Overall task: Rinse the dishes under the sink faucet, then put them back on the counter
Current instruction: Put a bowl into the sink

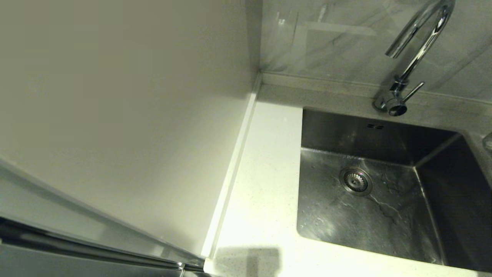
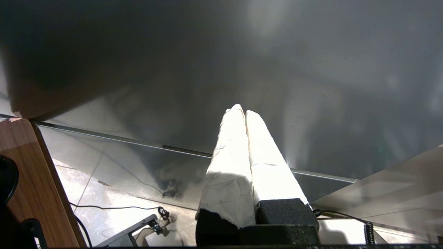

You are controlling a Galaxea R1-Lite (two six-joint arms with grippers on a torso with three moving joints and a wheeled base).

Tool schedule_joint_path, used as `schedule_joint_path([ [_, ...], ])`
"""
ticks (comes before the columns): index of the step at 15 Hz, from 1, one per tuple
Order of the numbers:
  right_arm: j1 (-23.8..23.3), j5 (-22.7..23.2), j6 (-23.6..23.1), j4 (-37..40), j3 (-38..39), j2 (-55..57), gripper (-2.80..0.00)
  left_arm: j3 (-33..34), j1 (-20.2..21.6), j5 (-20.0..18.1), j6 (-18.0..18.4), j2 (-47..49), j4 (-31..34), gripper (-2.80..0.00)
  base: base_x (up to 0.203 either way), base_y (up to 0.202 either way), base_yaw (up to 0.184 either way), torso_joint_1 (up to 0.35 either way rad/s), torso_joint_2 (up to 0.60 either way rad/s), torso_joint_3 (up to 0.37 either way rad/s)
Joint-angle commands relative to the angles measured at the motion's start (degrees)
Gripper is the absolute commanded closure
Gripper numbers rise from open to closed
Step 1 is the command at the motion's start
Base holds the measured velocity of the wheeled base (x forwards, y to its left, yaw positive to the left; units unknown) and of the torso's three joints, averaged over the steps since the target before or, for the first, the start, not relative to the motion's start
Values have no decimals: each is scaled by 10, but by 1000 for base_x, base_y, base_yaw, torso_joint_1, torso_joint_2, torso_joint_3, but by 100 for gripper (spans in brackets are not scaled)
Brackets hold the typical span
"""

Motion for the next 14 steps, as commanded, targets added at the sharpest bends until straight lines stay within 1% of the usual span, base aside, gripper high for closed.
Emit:
schedule_joint_path([
  [1,4,22,-27,46,22,-57,0,2,0,0,0,0,0,0,0,0,0,0,0,0],
  [3,5,59,-82,93,48,-86,0,2,0,0,0,0,0,0,0,0,0,0,0,0],
  [5,10,74,-115,107,92,-108,0,2,0,0,0,0,0,0,0,0,0,0,0,0],
  [8,34,87,-177,108,163,-131,0,2,0,0,0,0,0,0,0,0,0,0,0,0],
  [9,44,86,-203,106,191,-134,0,2,0,0,0,0,0,0,0,0,0,0,0,0],
  [10,56,84,-214,100,211,-134,0,2,0,0,0,0,0,0,0,0,0,0,0,0],
  [12,80,84,-226,59,248,-126,0,2,0,0,0,0,0,0,0,0,0,0,0,0],
  [14,91,82,-276,26,286,-116,0,2,0,0,0,0,0,0,0,0,0,0,0,0],
])
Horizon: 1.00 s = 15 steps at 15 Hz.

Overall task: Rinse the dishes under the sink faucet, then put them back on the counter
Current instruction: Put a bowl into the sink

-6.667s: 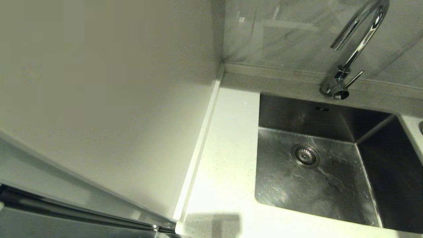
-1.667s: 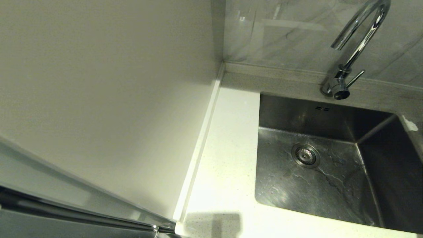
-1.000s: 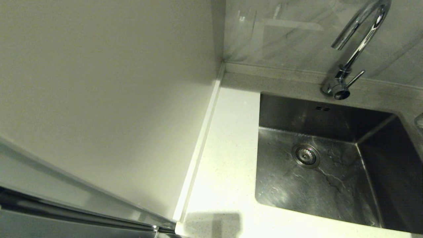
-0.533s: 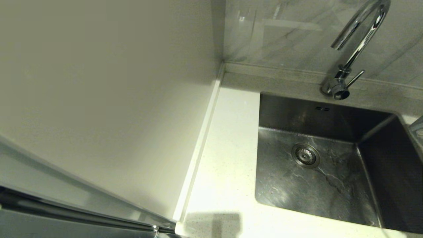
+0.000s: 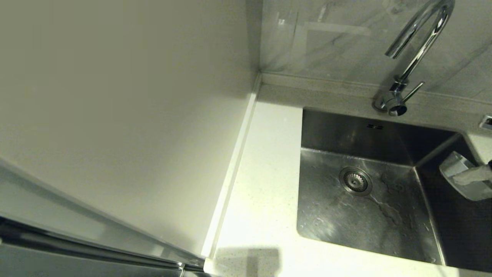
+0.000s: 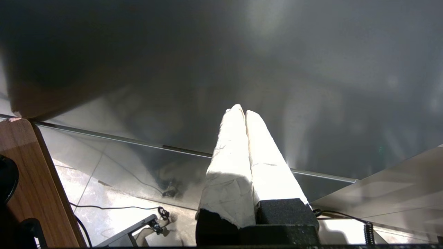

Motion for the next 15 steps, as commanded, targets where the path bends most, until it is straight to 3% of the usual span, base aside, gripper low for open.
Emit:
schedule_joint_path([
  [1,22,-4,-49,-21,49,13,0,2,0,0,0,0,0,0,0,0,0,0,0,0],
  [4,73,-45,-59,-109,101,39,0,2,0,0,0,0,0,0,0,0,0,0,0,0],
  [7,110,-51,-61,-204,139,71,0,2,0,0,0,0,0,0,0,0,0,0,0,0],
  [15,149,-68,-36,-512,166,211,0,2,0,0,0,0,0,0,0,0,0,0,0,0],
])
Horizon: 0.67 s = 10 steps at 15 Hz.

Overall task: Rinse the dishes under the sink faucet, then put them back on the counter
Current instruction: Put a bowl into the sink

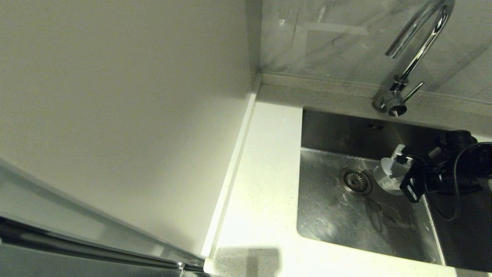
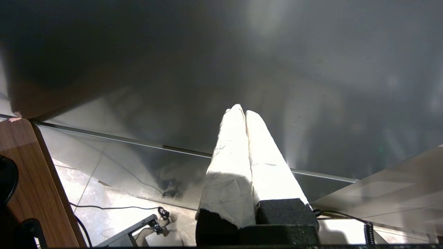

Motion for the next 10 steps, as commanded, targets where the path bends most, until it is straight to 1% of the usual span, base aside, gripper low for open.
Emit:
schedule_joint_path([
  [1,4,-15,5,-59,-9,61,0,2,0,0,0,0,0,0,0,0,0,0,0,0],
  [4,3,-51,9,-62,-21,70,0,2,0,0,0,0,0,0,0,0,0,0,0,0],
  [7,4,-70,12,-68,-49,82,0,2,0,0,0,0,0,0,0,0,0,0,0,0],
  [10,11,-73,18,-69,-76,104,0,2,0,0,0,0,0,0,0,0,0,0,0,0],
])
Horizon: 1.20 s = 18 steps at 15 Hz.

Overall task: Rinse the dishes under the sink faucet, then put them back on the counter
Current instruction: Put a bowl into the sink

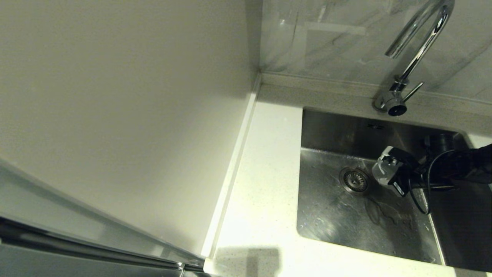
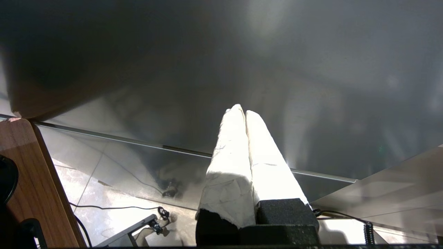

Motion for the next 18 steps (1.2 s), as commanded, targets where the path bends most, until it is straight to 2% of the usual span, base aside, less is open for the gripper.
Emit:
schedule_joint_path([
  [1,6,-4,1,-1,-26,26,0,2,0,0,0,0,0,0,0,0,0,0,0,0],
  [5,18,-34,7,-1,-67,54,0,2,0,0,0,0,0,0,0,0,0,0,0,0],
  [6,18,-41,13,-1,-72,59,-280,2,0,0,0,0,0,0,0,0,0,0,0,0],
  [11,17,-46,15,-3,-117,88,-280,2,0,0,0,0,0,0,0,0,0,0,0,0],
  [14,11,-45,21,20,-100,41,-280,2,0,0,0,0,0,0,0,0,0,0,0,0],
  [16,6,-44,42,61,-78,-16,-280,2,0,0,0,0,0,0,0,0,0,0,0,0],
  [18,-1,-43,89,101,-72,-73,-280,2,0,0,0,0,0,0,0,0,0,0,0,0],
])
